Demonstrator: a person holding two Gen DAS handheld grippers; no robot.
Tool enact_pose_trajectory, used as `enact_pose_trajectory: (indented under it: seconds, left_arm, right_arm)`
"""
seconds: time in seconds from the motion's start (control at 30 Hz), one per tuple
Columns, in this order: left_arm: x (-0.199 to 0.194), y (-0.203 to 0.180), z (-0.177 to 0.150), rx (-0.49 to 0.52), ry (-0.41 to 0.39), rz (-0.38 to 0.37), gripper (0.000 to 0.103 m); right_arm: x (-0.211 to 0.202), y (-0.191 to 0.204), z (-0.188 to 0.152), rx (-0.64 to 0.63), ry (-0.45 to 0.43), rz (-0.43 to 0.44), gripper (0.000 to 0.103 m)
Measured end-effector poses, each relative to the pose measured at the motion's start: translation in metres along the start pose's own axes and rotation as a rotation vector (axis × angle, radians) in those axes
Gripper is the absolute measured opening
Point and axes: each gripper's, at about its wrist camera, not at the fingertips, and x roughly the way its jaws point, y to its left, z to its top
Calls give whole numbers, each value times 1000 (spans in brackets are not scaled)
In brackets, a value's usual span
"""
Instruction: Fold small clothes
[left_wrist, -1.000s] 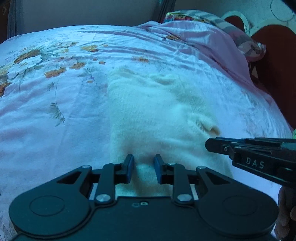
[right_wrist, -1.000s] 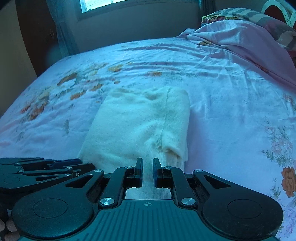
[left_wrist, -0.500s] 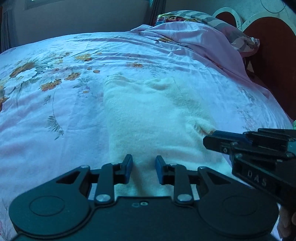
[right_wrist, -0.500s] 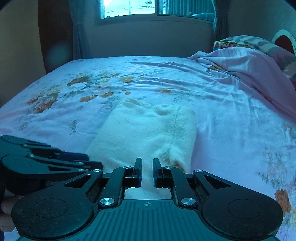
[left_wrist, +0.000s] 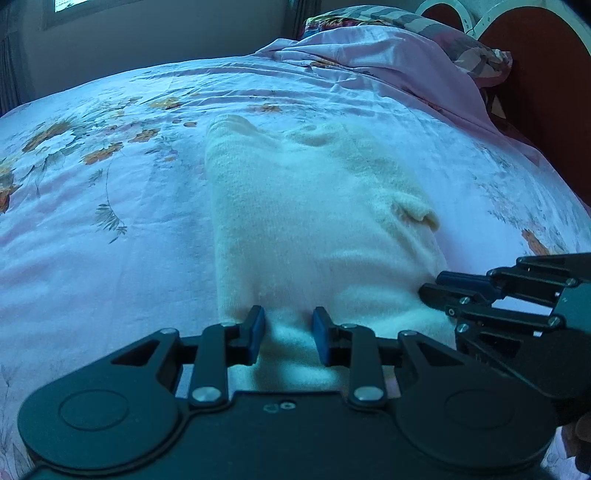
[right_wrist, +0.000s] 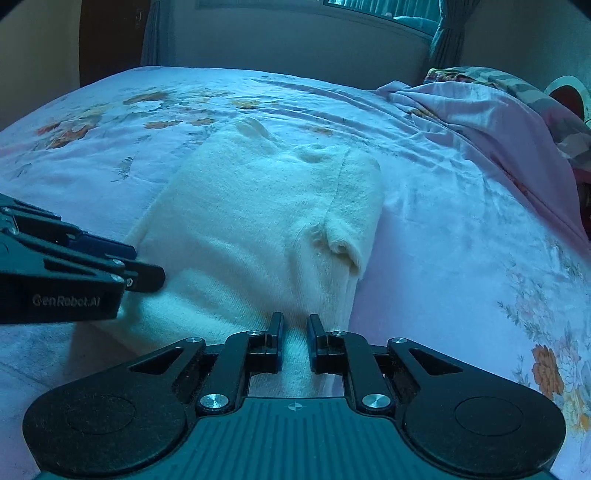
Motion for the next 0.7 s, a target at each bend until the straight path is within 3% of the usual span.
enact_pose_trajectory:
  seconds: [0.1,0.2,0.33,0.43,0.5,0.7]
  left_arm:
    - [-4,-1,-1,-10,10,6,28]
    - [-6,-1,-4,-19,25,6,28]
    - [-10,-4,-10,-5,29,24,28]
    - [-13,-4,-11,-5,35,34,29]
    - [-17,-6,-11,4,35,42,29]
    - [-38,-4,-15,-17,15,59,35]
  right_arm:
    - [-19,2,6,55,-47,52,13]
    - [-4,15,-4,-22,43,35,13]
    - [-8,14,-8,2,47,36,14]
    - [-15,11,-12,31,56,40,23]
    - [-20,7,-15,51,62,40,35]
    - [-42,-5,-17,139,59,60,42]
